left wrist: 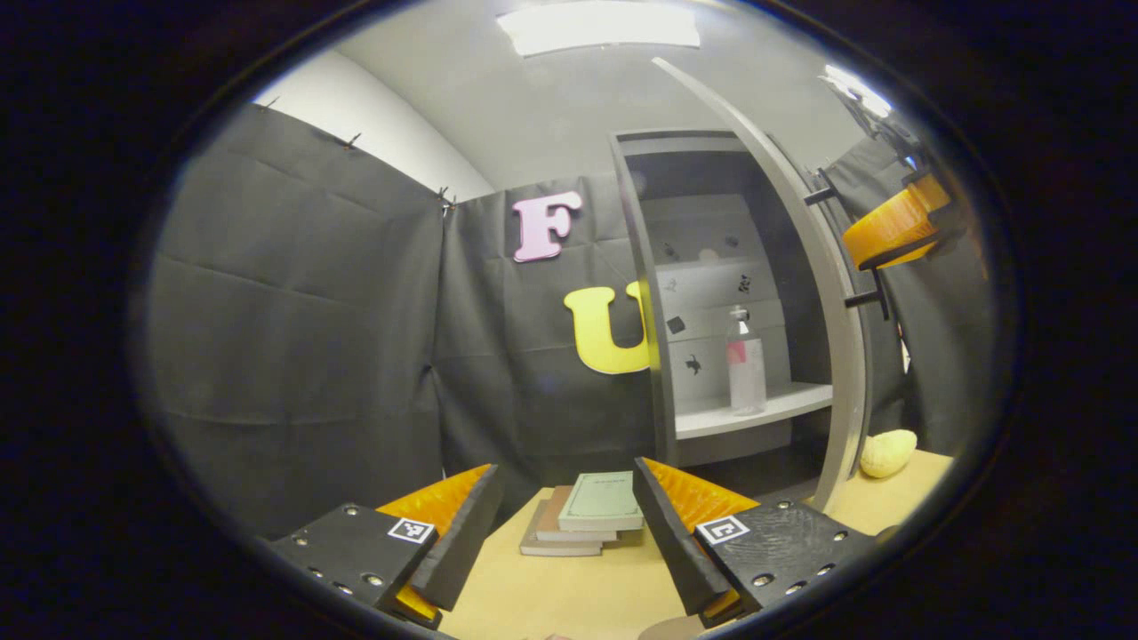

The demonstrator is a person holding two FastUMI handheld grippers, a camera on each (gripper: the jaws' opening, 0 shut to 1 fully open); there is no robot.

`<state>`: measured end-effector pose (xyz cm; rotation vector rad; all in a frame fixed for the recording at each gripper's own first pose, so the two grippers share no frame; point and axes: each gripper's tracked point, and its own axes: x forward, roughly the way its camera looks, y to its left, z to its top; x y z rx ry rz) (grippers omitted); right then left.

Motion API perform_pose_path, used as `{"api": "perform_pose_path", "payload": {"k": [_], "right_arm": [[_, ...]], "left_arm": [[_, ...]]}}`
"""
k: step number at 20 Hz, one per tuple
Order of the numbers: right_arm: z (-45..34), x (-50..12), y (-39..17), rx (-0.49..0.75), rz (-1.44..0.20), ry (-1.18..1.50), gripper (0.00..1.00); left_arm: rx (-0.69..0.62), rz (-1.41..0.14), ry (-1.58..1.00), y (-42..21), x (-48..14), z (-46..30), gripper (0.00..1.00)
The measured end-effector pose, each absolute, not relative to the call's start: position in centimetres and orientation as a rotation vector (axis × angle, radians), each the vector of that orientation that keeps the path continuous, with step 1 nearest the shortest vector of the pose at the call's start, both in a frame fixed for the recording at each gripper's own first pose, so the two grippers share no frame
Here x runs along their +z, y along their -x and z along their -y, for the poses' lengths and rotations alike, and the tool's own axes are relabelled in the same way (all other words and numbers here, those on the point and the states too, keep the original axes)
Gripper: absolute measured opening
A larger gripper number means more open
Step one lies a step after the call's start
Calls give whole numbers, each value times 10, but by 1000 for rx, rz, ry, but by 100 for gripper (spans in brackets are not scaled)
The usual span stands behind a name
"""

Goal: Open the cabinet door with the right hand, grasp the bottle in the cabinet with the left hand and place it on the coaster, then close the cabinet door with the right hand.

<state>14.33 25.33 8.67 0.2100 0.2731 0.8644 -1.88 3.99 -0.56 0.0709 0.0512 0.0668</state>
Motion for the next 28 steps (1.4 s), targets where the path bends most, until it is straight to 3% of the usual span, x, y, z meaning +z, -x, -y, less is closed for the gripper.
{"api": "perform_pose_path", "payload": {"k": [7,15,19,28], "right_arm": [[-244,85,-148,914,-269,-224,10],[-233,85,-152,911,-258,-202,13],[-228,84,-155,885,-257,-212,16],[-203,84,-166,746,-223,-247,12]], "left_arm": [[-1,-45,-68,21,1,24,89],[-71,-43,-64,17,0,88,89],[-101,-40,-64,18,0,117,89],[-130,-29,-63,23,6,166,89]]}}
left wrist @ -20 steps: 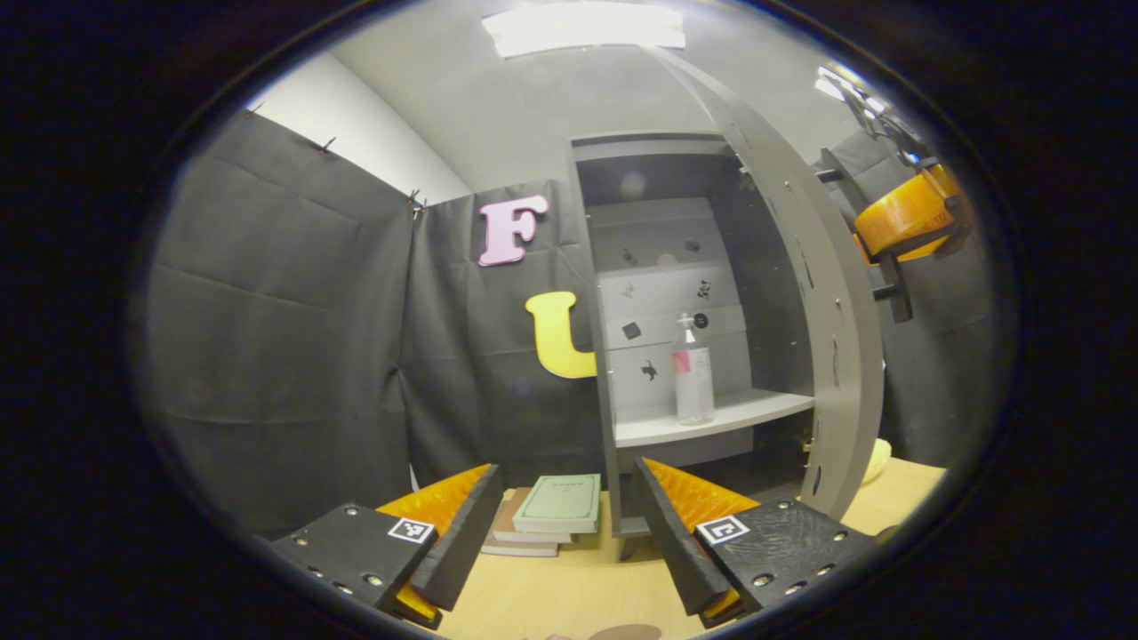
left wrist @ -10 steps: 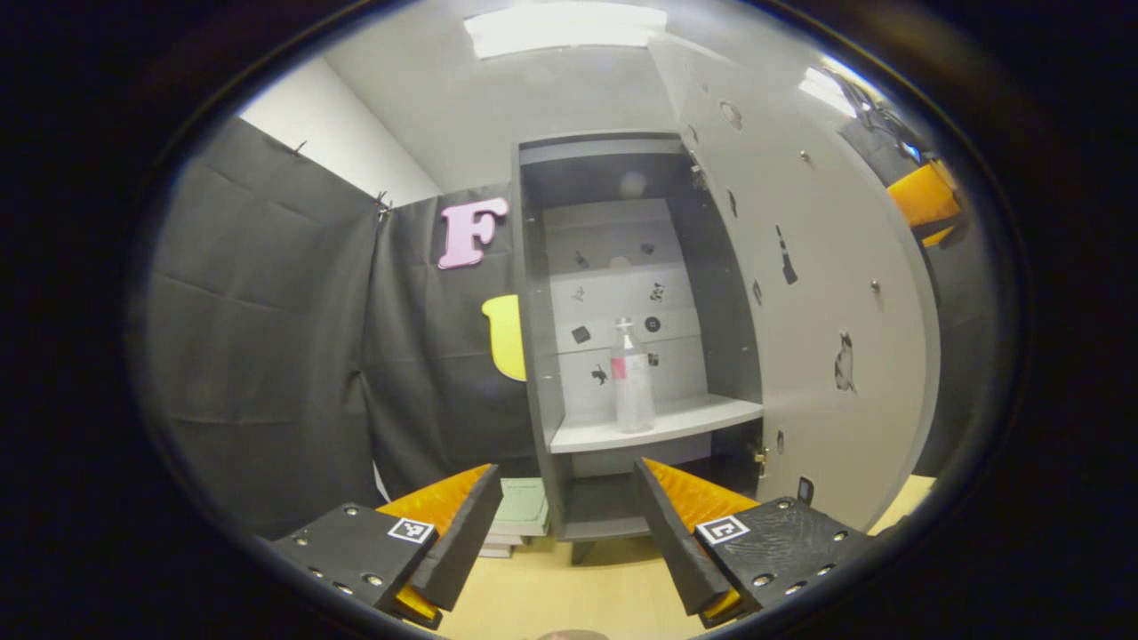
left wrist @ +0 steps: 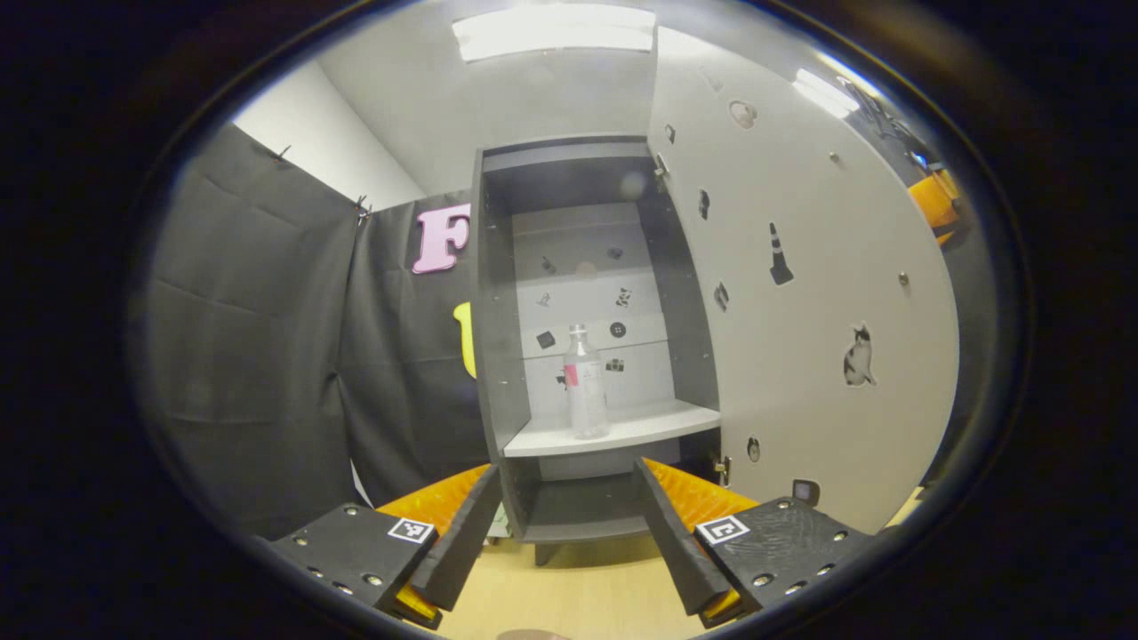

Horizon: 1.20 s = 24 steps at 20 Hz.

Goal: Open the cabinet door with the right hand, grasp the bottle in the cabinet with the left hand and place it on the coaster, then close the cabinet door with the right hand.

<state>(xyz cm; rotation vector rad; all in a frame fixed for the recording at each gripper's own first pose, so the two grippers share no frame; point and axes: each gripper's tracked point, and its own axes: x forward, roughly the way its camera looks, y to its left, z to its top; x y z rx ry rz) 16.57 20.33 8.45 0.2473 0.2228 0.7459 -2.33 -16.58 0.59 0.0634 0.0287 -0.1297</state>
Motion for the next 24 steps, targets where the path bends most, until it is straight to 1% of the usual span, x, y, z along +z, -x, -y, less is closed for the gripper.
{"api": "perform_pose_path", "payload": {"k": [3,5,6,7,8,9,10,11,12,14,16,18,19,21,24], "right_arm": [[-170,87,-180,669,-198,-262,12],[-174,88,-181,681,-198,-306,12],[-179,91,-180,696,-195,-322,9],[-180,91,-179,702,-198,-320,17],[-177,92,-178,699,-197,-304,22],[-170,92,-177,689,-190,-291,23],[-162,94,-173,691,-179,-298,22],[-158,96,-165,698,-176,-317,26],[-152,97,-162,691,-176,-328,25],[-123,97,-160,616,-157,-298,32],[-97,95,-161,524,-125,-274,31],[-76,94,-171,424,-93,-269,81],[-64,92,-180,365,-85,-254,98],[-50,81,-191,283,-90,-233,98],[-41,62,-199,215,-125,-207,98]], "left_arm": [[-124,-30,-60,26,6,175,89],[-120,-30,-52,26,6,178,89],[-117,-31,-51,26,5,180,89],[-110,-31,-52,29,4,186,89],[-101,-29,-56,30,5,189,91],[-92,-24,-60,31,7,189,91],[-84,-18,-66,31,10,188,91],[-80,-14,-70,30,12,187,91],[-78,-12,-73,29,15,187,89],[-77,-6,-71,24,21,187,89],[-83,1,-64,15,30,187,89],[-103,-7,-64,0,35,191,89],[-115,-10,-65,-9,35,192,89],[-149,-9,-67,-26,40,200,89],[-188,0,-76,-60,50,209,89]]}}
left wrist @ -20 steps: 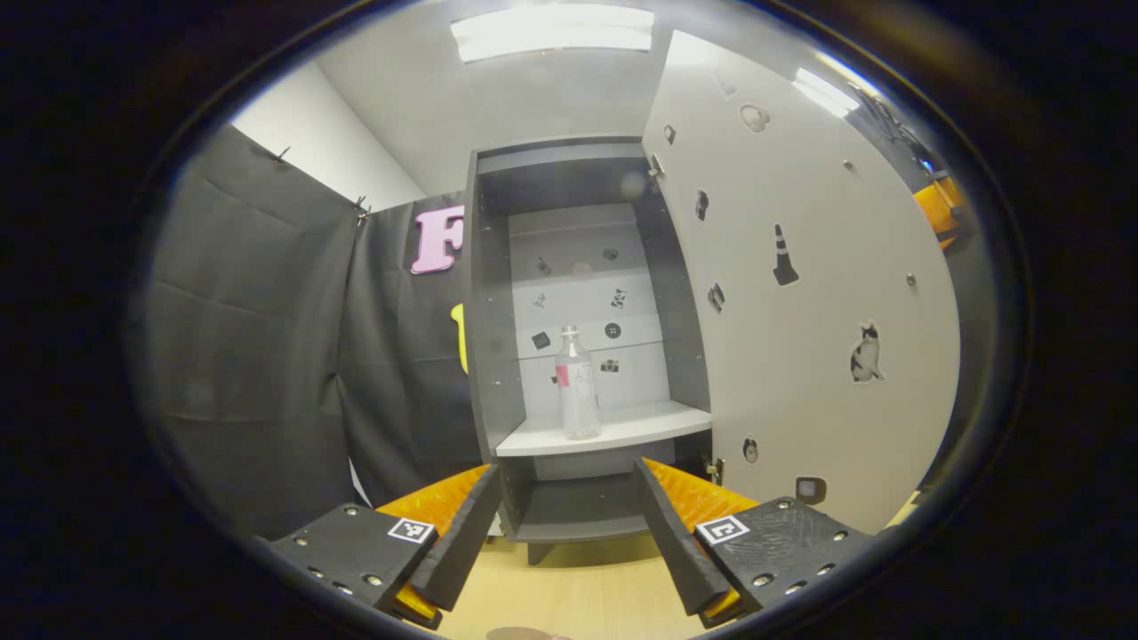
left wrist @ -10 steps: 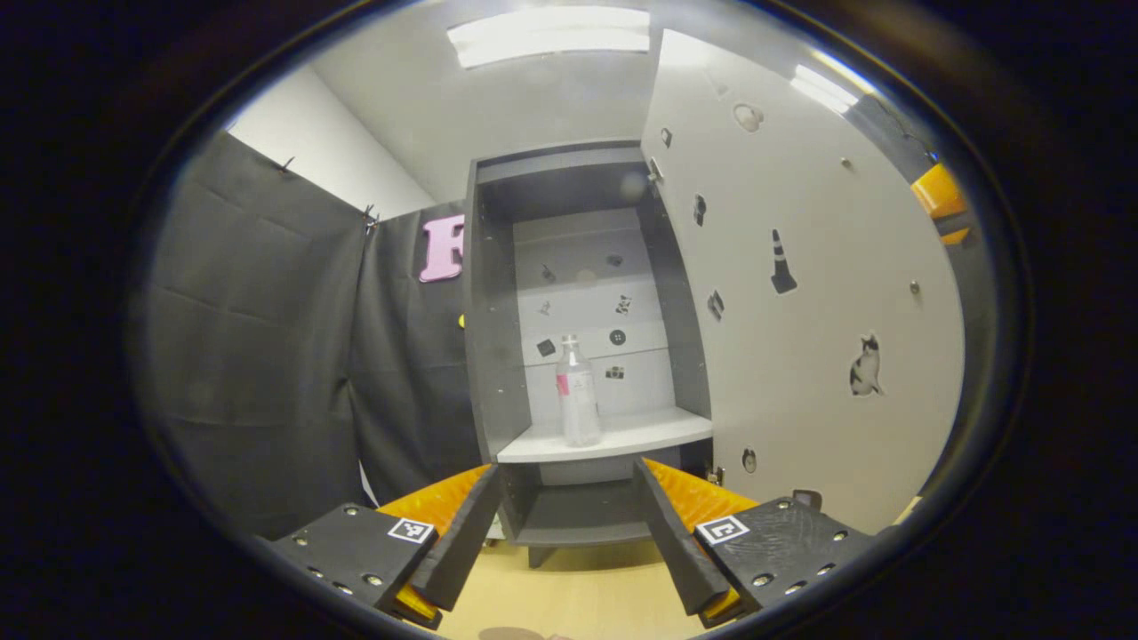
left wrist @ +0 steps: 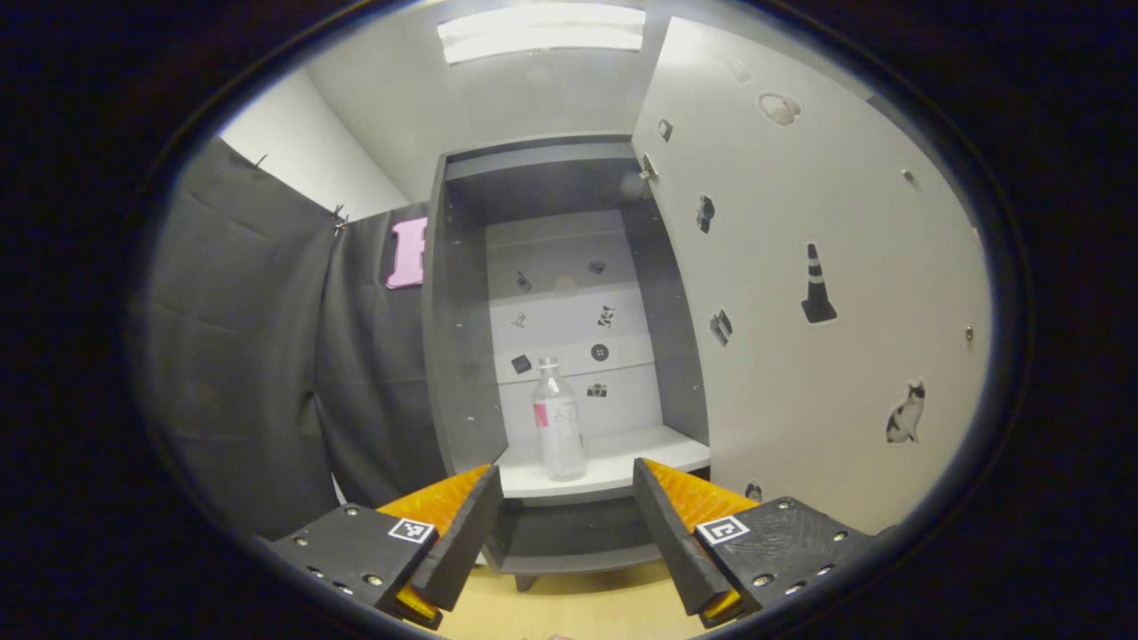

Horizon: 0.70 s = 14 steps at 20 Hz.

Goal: Open the cabinet door with the right hand, grasp the bottle in the cabinet with the left hand and place it on the coaster, then close the cabinet door with the right hand.

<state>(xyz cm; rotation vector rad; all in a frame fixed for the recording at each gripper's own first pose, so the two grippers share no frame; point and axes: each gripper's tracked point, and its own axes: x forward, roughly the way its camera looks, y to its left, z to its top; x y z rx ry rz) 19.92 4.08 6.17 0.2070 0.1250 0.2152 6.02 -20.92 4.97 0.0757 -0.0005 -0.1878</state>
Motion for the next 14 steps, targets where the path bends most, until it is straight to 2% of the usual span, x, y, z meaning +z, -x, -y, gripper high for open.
{"api": "perform_pose_path", "payload": {"k": [5,7,14], "right_arm": [[-28,35,-220,93,-171,-97,98],[-30,27,-225,74,-188,-97,98],[-23,7,-247,-32,-232,-129,98]], "left_arm": [[-237,-15,-31,-122,55,214,91],[-252,-23,-30,-149,53,215,89],[-286,-60,-6,-226,32,217,91]]}}
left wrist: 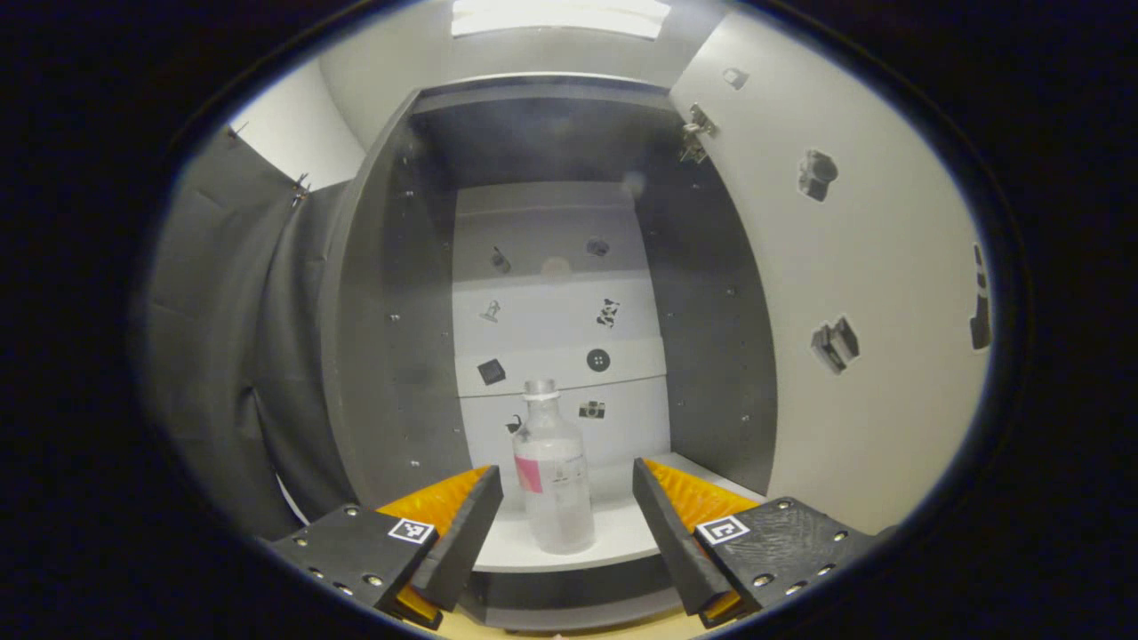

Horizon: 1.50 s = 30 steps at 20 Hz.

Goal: Open the cabinet door with the right hand, grasp the bottle in the cabinet with the left hand and place it on the coaster, then close the cabinet door with the right hand.

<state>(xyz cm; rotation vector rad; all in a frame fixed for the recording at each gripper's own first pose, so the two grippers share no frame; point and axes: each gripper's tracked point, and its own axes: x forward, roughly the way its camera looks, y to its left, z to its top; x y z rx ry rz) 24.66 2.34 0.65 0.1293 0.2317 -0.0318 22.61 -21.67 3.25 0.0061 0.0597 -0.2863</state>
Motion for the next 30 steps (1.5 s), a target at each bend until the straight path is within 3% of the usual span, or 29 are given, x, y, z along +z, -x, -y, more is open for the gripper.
{"api": "perform_pose_path", "payload": {"k": [5,6,13,17,18,19,21,22,30], "right_arm": [[-21,-2,-255,-67,-256,-128,93],[-22,-4,-257,-71,-260,-123,98],[-26,-9,-264,-67,-278,-113,98],[-27,-10,-262,-45,-279,-109,98],[-27,-9,-262,-40,-275,-107,98],[-28,-8,-261,-34,-272,-105,98],[-26,-5,-258,-23,-264,-103,98],[-26,-4,-256,-19,-259,-103,98],[-26,-2,-249,40,-256,-97,98]], "left_arm": [[-300,-90,1,-262,12,222,91],[-303,-98,5,-267,8,224,91],[-303,-145,-31,-287,-15,224,90],[-302,-144,-14,-287,-15,221,75],[-297,-141,-11,-286,-14,220,77],[-291,-135,-6,-283,-11,218,71],[-293,-106,9,-273,1,214,75],[-289,-93,8,-267,5,211,71],[-231,-38,11,-211,30,180,70]]}}
